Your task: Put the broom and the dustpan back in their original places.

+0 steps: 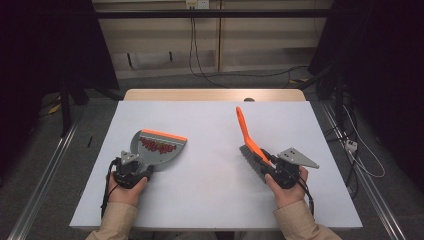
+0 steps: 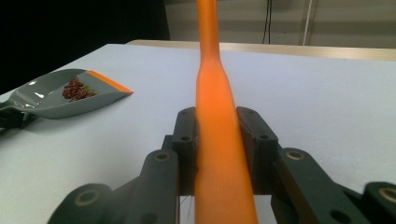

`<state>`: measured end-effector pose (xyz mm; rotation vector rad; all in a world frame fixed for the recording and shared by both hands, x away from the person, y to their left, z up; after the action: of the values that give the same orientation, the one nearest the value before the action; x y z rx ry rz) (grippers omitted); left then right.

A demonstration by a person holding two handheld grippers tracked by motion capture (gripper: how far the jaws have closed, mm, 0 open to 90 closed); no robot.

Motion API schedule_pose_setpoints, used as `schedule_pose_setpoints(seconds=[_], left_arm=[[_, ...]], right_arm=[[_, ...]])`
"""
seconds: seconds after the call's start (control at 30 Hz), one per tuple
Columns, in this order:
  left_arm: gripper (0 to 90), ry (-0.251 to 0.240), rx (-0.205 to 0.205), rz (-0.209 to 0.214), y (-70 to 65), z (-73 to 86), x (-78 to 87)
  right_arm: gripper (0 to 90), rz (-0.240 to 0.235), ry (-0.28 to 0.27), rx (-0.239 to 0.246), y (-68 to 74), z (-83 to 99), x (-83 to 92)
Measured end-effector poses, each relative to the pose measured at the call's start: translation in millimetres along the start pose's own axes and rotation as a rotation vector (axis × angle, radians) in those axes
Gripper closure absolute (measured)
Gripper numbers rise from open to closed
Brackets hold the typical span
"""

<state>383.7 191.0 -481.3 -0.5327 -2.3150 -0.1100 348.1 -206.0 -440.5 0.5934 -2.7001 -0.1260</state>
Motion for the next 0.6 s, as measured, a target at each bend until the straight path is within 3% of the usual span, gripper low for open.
schedule_pose_setpoints(seconds=[0.33,0.43,0.6], left_arm=[[47.3,-0.003,-0.021,0.083,-16.4,7.4,10.2],[45.8,-0.016,-0.025,0.097,-18.2,9.9,12.7],[27.1,-0.049,-0.015,0.075,-14.2,7.8,21.4]], right_arm=[[70.8,0.002,0.005,-0.007,-1.8,2.1,-3.1],[70.8,-0.009,0.002,-0.032,-2.8,2.2,-6.4],[70.7,-0.013,0.012,-0.083,-6.4,7.6,-16.5]])
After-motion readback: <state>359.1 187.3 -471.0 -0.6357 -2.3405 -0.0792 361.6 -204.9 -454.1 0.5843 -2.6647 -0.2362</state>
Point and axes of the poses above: each handheld gripper's, and its own axes: x roughly backward along the jaws, z roughly out of its underside, y roughly to its left, the point moved 5 cm from there along -x, roughly forward along the jaws
